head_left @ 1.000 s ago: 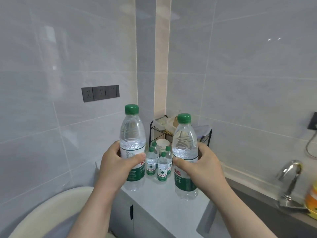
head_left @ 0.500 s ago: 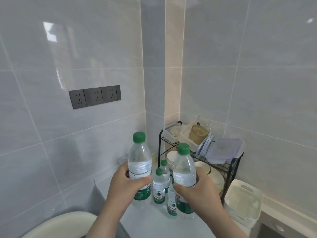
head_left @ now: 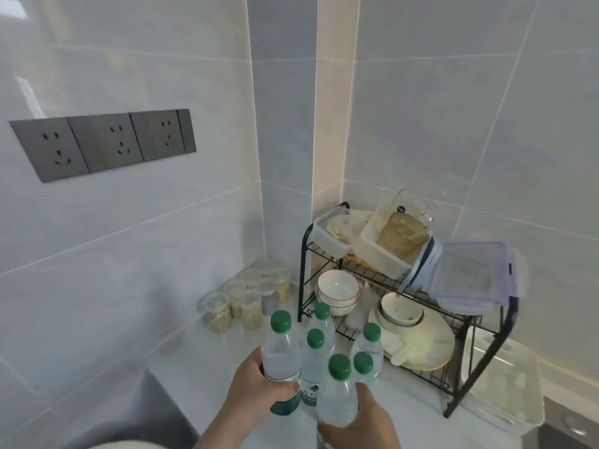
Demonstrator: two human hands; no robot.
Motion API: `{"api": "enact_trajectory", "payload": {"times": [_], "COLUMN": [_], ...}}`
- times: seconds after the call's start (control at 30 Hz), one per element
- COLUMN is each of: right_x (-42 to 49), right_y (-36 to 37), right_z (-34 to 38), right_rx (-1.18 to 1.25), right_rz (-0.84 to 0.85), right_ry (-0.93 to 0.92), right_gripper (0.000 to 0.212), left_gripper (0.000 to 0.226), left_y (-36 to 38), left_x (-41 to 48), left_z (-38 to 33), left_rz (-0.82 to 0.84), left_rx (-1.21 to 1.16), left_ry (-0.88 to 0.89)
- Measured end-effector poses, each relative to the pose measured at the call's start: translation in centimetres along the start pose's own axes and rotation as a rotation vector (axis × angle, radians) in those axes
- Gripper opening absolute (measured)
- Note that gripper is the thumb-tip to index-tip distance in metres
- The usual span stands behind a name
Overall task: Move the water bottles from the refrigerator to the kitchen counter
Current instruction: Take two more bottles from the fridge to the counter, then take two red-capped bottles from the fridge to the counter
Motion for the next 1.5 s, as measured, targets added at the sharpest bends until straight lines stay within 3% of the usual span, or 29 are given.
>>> {"api": "enact_trajectory", "payload": {"times": [0.17, 0.53, 0.73, 0.9, 1.0, 1.07, 1.13, 1.2, 1.27, 1.37, 1.5], "right_x": [0.9, 0.0, 0.1, -1.0, -1.4, -1.2, -0.8, -1.2, -1.8, -3.5, -6.6], "right_y": [0.8, 3.4, 3.5, 4.5, 4.9, 5.1, 4.8, 3.3, 0.6, -5.6, -12.9], "right_z": [-0.3, -3.6, -3.9, -4.7, -4.9, -4.8, -4.5, -4.2, -3.4, 1.6, 12.5], "right_rx": [-0.005, 0.120, 0.056, 0.047, 0.079, 0.064, 0.028, -0.053, -0.134, -0.163, -0.153], "right_rz": [-0.024, -0.050, -0.036, -0.004, -0.001, -0.011, -0.002, 0.104, 0.176, -0.060, -0.326], "right_ry": [-0.040, 0.000, 0.000, -0.011, -0.048, -0.061, -0.068, -0.058, -0.055, -0.196, -0.535], "right_gripper": [0.041, 0.038, 0.043, 0.067, 0.065, 0.066, 0.066, 0.061, 0.049, 0.025, 0.045], "left_gripper": [0.053, 0.042, 0.052, 0.035, 0.031, 0.039, 0.061, 0.086, 0.095, 0.078, 0.048], "left_y": [0.2, 1.0, 1.8, 2.4, 2.6, 2.5, 1.9, 0.4, -2.0, -6.2, -10.7], "left_x": [2.6, 2.7, 2.3, 1.9, 1.8, 1.3, 0.7, 0.0, -0.5, -1.9, -5.5], "left_z": [2.1, 5.9, 7.0, 6.7, 6.7, 6.8, 6.8, 6.0, 3.9, -2.4, -13.6], "left_rz": [0.060, 0.149, 0.203, 0.231, 0.267, 0.287, 0.254, 0.246, 0.242, 0.168, -0.049], "left_rx": [0.029, 0.130, 0.172, 0.271, 0.273, 0.249, 0.197, 0.165, 0.189, 0.210, 0.169], "left_ry": [0.003, 0.018, 0.018, 0.041, 0.045, 0.036, -0.004, -0.022, -0.001, 0.115, 0.380]}}
Point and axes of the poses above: each hand's wrist, its own x-axis towards the middle knuckle, its own y-axis out of the palm, z = x × y, the point moved 1 cm from there along x, towards the middle knuckle, and after that the axes turned 12 degrees about z, right-handed, at the moved point
